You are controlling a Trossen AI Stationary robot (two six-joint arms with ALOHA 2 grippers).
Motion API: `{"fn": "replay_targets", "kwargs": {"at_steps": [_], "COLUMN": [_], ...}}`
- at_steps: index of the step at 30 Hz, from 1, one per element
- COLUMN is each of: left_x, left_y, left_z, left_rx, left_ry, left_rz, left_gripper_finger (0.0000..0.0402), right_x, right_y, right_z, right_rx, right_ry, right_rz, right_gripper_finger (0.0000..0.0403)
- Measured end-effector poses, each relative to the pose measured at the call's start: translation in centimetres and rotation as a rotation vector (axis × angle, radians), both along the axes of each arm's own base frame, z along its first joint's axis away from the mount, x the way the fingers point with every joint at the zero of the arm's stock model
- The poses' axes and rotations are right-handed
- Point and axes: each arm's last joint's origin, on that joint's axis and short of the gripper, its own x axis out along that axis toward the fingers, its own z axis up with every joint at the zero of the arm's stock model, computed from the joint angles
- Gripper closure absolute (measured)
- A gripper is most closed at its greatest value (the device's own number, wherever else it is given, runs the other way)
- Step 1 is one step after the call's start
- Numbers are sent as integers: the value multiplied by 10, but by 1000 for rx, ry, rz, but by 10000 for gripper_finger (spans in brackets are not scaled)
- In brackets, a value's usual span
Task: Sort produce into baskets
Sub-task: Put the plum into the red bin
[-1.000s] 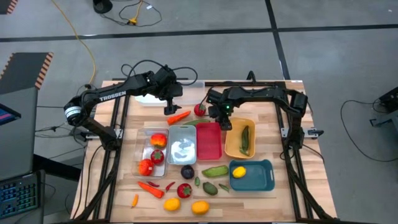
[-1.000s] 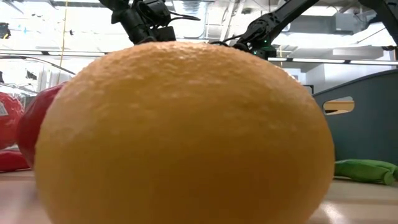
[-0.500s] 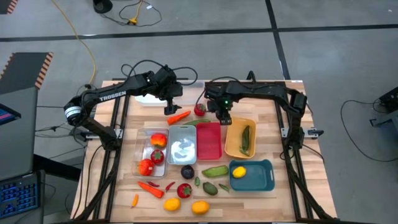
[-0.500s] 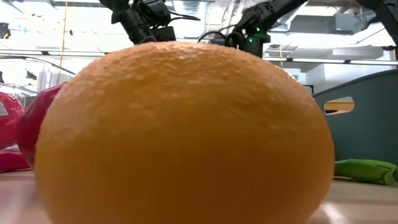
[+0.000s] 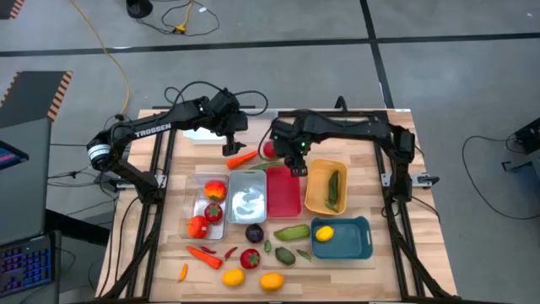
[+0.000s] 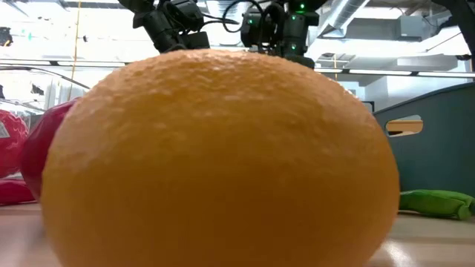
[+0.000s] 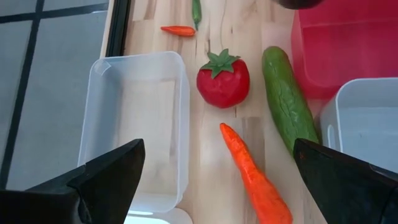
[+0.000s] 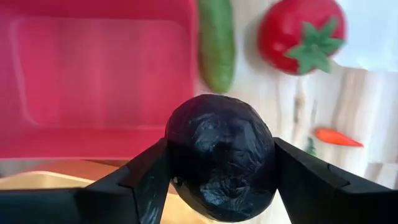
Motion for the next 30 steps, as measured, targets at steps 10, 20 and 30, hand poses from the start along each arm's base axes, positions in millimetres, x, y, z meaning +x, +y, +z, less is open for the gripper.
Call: {"fn": "replay_targets", "kwargs": {"at_steps": [10, 20, 30], "left_x": [0, -5, -6], "left_y": [0, -3, -4], "left_z": [0, -4, -7], "left_rx": [-2, -62, -115], "left_ry": [-1, 59, 71], "left_rz": [3, 32, 88], "left_gripper_finger": [3, 3, 3], "right_x": [10, 12, 12], "right_y": [49, 69, 70], "right_z": [0, -1, -1], "right_rx": [16, 24, 24], "right_ry": [-4, -3, -3], "right_rz": [72, 90, 92], "right_gripper_finger": [122, 121, 105]}}
